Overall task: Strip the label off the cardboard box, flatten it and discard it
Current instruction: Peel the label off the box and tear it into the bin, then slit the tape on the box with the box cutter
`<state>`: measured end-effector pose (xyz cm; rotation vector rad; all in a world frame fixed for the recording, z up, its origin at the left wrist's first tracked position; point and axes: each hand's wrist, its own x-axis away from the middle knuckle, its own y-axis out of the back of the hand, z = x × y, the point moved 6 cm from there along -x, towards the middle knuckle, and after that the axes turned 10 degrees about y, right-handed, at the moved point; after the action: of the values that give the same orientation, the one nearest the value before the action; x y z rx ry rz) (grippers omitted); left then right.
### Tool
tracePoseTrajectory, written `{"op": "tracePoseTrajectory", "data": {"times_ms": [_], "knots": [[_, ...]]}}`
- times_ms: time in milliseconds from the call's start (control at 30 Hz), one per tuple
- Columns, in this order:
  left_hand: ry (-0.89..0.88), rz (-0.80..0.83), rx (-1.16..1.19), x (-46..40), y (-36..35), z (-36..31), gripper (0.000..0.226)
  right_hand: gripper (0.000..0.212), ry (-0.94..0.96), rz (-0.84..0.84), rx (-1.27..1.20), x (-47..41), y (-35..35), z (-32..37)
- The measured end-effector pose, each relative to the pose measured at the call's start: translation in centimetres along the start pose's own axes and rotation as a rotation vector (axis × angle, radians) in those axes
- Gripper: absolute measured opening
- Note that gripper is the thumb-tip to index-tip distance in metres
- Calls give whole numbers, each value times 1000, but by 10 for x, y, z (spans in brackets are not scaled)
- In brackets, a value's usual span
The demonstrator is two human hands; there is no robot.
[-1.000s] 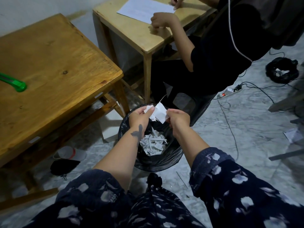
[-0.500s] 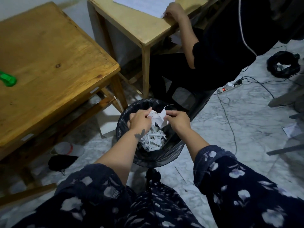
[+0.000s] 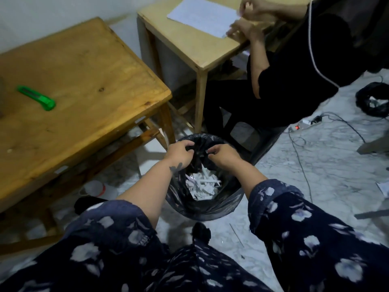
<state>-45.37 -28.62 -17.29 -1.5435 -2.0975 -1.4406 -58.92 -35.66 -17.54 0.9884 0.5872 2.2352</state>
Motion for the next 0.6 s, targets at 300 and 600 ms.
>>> {"op": "tracePoseTrajectory", "data": {"times_ms": [300,600], "knots": [[11,-316,97,39,162,20,32,31,345,36,107,-17,12,179],[143,-586,203,45,310,148,28,30,486,144,207,-45,-84,344]]}}
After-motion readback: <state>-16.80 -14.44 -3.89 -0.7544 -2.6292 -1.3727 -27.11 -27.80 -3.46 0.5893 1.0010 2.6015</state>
